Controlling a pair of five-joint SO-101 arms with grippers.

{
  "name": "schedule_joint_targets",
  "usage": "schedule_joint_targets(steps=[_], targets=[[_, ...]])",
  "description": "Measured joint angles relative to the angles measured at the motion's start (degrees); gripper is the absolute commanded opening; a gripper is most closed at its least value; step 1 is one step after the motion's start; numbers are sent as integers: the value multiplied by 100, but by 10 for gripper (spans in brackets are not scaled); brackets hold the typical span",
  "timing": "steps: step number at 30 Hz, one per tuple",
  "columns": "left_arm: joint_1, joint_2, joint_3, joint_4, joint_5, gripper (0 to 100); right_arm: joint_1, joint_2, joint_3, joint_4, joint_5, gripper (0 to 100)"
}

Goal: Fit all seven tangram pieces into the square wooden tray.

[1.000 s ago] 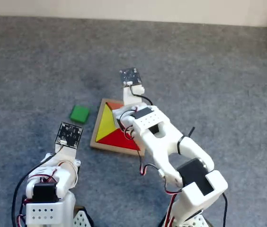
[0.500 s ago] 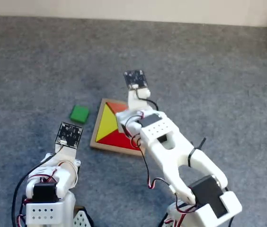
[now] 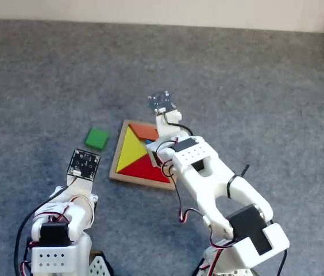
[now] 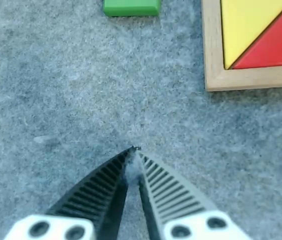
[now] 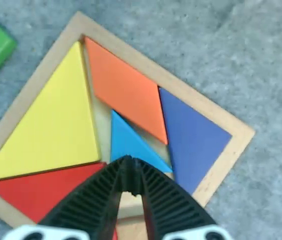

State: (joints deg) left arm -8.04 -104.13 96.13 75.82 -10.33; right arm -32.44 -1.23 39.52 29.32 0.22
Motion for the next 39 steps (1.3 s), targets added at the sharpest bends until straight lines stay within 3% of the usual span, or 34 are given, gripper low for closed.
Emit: schedule_joint_targets(steps=[27,33,39], targets=[[0,0,0,0,0,5,-62,1319,-1459,0,35,4],[0,0,0,0,0,5,-44,360,-1319,26,35,4],[0,0,0,0,0,5,-53,-1582,132,35,35,4]])
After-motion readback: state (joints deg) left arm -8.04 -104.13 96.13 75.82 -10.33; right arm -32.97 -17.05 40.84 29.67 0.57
